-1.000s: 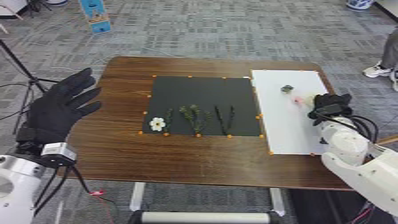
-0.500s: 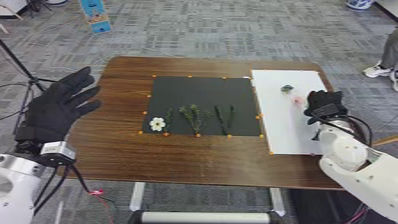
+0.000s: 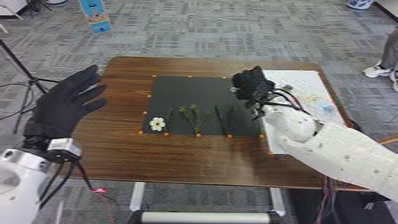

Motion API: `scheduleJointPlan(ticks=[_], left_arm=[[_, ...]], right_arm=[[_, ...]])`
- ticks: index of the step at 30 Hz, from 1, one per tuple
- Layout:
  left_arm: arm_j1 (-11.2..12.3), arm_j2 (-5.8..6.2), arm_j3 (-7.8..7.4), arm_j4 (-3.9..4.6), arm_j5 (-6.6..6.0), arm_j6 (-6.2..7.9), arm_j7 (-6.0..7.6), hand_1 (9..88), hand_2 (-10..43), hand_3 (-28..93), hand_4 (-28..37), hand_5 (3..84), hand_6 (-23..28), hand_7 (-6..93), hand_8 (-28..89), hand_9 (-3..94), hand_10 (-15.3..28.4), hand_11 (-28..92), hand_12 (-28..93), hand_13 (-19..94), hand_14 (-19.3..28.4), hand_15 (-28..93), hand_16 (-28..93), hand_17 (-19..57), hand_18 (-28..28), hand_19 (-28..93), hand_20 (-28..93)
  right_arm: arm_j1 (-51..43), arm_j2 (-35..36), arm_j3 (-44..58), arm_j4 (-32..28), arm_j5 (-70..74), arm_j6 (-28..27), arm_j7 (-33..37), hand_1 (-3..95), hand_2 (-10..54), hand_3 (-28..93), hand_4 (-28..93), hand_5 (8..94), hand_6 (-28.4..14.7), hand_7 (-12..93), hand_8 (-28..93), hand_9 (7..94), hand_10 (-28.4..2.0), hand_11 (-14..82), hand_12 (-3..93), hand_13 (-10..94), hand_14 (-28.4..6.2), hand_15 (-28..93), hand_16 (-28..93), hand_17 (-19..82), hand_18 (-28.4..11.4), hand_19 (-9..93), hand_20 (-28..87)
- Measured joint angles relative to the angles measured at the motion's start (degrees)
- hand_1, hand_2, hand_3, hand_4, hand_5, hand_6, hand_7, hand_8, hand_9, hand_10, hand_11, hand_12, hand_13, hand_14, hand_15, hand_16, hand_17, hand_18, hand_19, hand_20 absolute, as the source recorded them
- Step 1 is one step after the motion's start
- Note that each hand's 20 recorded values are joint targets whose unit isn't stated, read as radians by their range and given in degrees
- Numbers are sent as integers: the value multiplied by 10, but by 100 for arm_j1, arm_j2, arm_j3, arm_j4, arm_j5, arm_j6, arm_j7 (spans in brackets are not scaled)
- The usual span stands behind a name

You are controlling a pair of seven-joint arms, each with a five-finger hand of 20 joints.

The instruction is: Arrange flowers

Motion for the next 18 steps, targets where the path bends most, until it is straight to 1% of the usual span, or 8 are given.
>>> scheduleJointPlan(ticks=[5, 10, 12, 14, 16, 18], left_arm=[[-381, 179, 290, 148, -10, -43, -56, 209, -79, 667, -283, 238, 25, 169, -90, 198, 100, 159, 155, 174, 127, 147, 45, -130, 225, 392, 67], [-776, 349, 558, 286, -23, -110, -94, 209, -78, 667, -283, 238, 25, 169, -91, 198, 100, 161, 156, 174, 128, 148, 44, -130, 225, 392, 67], [-935, 397, 666, 332, -26, -134, -111, 208, -78, 669, -283, 238, 24, 170, -91, 198, 100, 161, 156, 174, 127, 148, 44, -130, 225, 393, 67], [-1036, 418, 697, 338, -28, -146, -122, 209, -77, 667, -283, 238, 24, 170, -91, 198, 100, 161, 155, 174, 128, 148, 44, -130, 225, 393, 67], [-1083, 430, 698, 338, -30, -153, -124, 208, -77, 668, -283, 238, 25, 170, -91, 198, 100, 161, 155, 174, 128, 149, 44, -130, 225, 392, 67], [-1109, 440, 705, 338, -31, -157, -124, 209, -77, 667, -283, 238, 24, 170, -91, 198, 99, 161, 154, 175, 127, 148, 44, -129, 224, 392, 67]], right_arm=[[393, -656, -367, 96, 25, -94, 25, 498, -95, 823, -283, 699, 39, 505, -9, 763, -54, 321, 531, 598, -67, 713, 459, 264, -200, 806, 577], [374, -1071, -421, 119, 26, -244, 65, 499, -95, 821, -283, 699, 40, 505, -9, 763, -53, 321, 538, 598, -66, 712, 463, 265, -199, 806, 577], [349, -1201, -470, 207, 21, -274, 74, 499, -95, 821, -283, 700, 40, 505, -9, 764, -54, 320, 539, 598, -66, 712, 465, 265, -200, 806, 577], [338, -1365, -531, 440, 19, -279, 48, 498, -95, 820, -283, 697, 40, 507, -8, 762, -54, 320, 543, 596, -66, 711, 467, 264, -198, 806, 577], [350, -1525, -638, 695, 21, -280, 48, 498, -95, 819, -283, 693, 41, 511, -6, 760, -54, 320, 546, 593, -65, 711, 469, 264, -198, 805, 577], [398, -1628, -823, 809, 25, -280, 110, 498, -95, 818, -283, 692, 41, 513, -8, 757, -54, 320, 545, 593, -65, 711, 467, 263, -197, 805, 577]])
